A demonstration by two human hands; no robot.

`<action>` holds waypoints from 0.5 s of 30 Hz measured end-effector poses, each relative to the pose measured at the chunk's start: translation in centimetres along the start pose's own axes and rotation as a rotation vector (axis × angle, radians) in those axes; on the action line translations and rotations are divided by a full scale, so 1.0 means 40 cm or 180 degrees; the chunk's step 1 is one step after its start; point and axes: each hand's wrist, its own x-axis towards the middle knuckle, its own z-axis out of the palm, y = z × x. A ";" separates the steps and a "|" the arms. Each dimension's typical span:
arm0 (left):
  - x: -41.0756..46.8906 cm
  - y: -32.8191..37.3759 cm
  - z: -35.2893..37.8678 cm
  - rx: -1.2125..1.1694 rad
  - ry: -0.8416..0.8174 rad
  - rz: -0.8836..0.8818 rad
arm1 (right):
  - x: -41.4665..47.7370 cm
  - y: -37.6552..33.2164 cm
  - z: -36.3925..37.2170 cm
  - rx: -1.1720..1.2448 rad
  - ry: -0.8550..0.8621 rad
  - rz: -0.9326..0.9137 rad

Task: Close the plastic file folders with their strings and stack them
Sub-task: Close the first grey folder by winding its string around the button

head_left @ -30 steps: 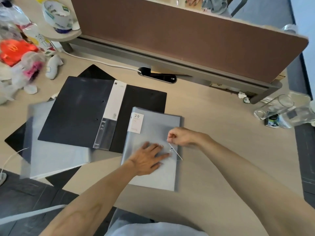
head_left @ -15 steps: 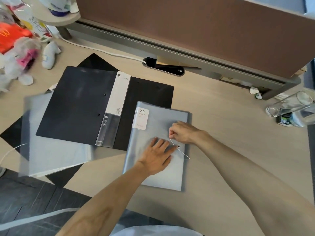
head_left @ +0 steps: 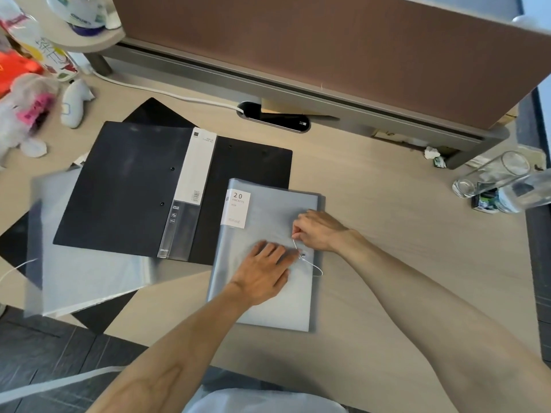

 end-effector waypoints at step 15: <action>0.014 0.024 -0.011 0.0072 -0.0147 -0.0184 | -0.115 0.090 0.061 -0.0636 0.0522 -0.0160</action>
